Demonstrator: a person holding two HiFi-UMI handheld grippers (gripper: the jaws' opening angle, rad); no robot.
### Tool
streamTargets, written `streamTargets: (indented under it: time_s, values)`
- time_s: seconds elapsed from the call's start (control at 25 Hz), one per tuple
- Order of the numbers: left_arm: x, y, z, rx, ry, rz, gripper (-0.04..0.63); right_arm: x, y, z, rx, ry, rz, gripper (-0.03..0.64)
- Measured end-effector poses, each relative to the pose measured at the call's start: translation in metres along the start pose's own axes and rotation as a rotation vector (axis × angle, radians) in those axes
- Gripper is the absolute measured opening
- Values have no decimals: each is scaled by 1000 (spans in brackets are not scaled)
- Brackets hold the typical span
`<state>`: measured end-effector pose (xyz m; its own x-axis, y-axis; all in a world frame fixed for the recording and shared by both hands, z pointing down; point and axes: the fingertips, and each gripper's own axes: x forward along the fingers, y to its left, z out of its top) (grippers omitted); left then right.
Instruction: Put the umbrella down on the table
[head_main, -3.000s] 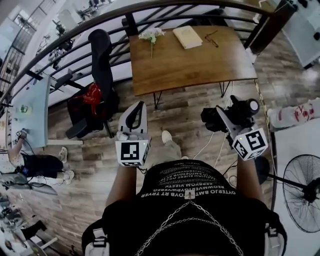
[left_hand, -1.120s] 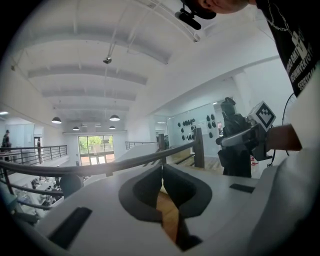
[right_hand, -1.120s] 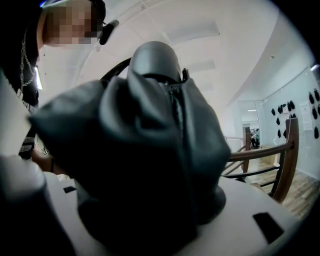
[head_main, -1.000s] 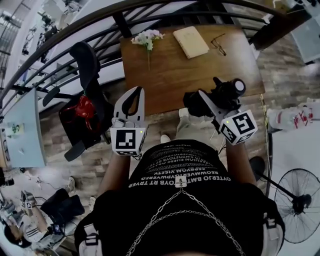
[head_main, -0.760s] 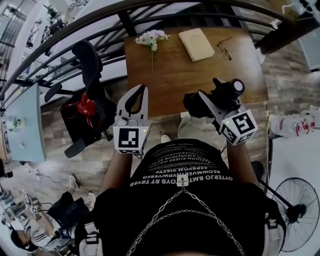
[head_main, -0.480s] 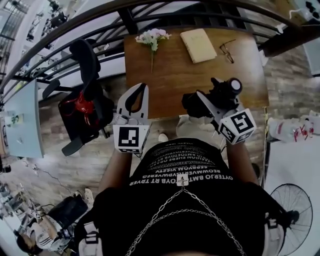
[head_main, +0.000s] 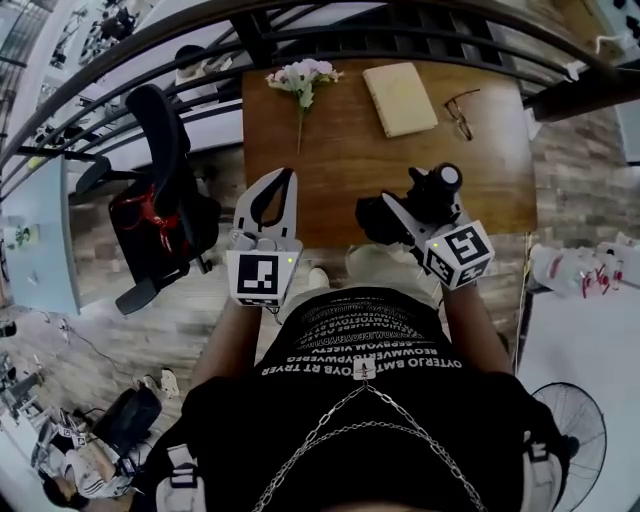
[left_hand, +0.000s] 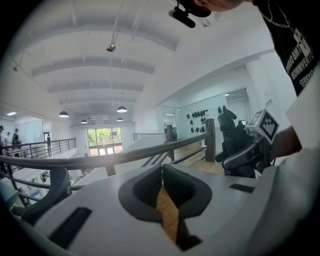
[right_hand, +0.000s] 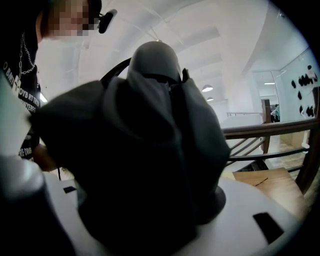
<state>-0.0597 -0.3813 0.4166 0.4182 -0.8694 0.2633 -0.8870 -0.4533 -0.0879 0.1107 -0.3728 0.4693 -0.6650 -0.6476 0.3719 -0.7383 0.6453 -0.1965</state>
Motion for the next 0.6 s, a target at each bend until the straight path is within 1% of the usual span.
streamTargets:
  time_s: [0.2, 0.4, 0.6]
  values:
    - [18, -1, -3, -13, -4, -5, 31, 24, -20, -38, 25, 80, -18, 284]
    - [28, 0, -21, -16, 37, -3, 31, 47, -35, -78, 103, 136, -14, 284]
    - [32, 5, -27, -46, 37, 26, 31, 66, -49, -110, 184, 185, -13, 284]
